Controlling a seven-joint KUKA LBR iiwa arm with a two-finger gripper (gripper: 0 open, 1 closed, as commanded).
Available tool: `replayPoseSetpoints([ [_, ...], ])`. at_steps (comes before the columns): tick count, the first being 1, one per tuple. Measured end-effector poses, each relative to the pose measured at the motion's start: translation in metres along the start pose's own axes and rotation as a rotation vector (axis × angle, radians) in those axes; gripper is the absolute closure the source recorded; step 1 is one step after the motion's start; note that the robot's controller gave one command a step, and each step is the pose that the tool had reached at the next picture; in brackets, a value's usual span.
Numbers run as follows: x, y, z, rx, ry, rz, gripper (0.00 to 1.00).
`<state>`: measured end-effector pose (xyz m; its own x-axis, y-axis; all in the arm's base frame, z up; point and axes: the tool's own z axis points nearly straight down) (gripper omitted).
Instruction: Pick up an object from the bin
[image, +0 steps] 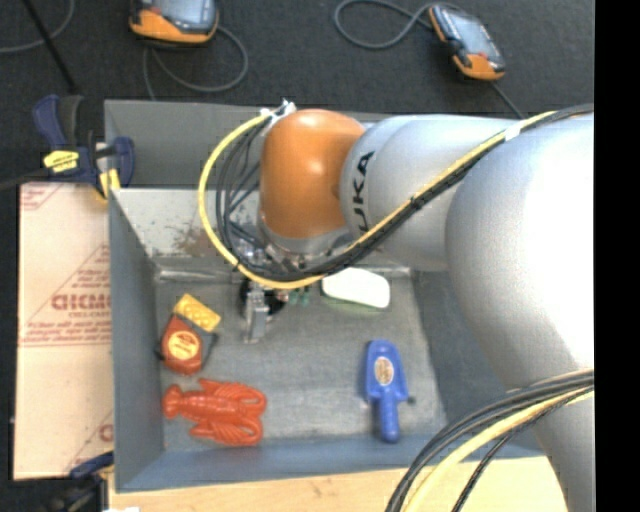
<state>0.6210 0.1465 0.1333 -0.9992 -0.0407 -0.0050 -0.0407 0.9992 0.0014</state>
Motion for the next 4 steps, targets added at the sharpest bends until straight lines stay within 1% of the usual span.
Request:
replayPoseSetpoints([
  [1, 0.003, -0.027, 0.004, 0.001, 0.001, -0.074, 0.00],
  [2, -0.015, -0.078, 0.050, 0.002, -0.004, -0.180, 1.00],
  [3, -0.015, -0.078, 0.050, 0.001, -0.004, -0.179, 1.00],
  [4, 0.000, -0.078, 0.019, 0.001, 0.003, -0.189, 1.00],
])
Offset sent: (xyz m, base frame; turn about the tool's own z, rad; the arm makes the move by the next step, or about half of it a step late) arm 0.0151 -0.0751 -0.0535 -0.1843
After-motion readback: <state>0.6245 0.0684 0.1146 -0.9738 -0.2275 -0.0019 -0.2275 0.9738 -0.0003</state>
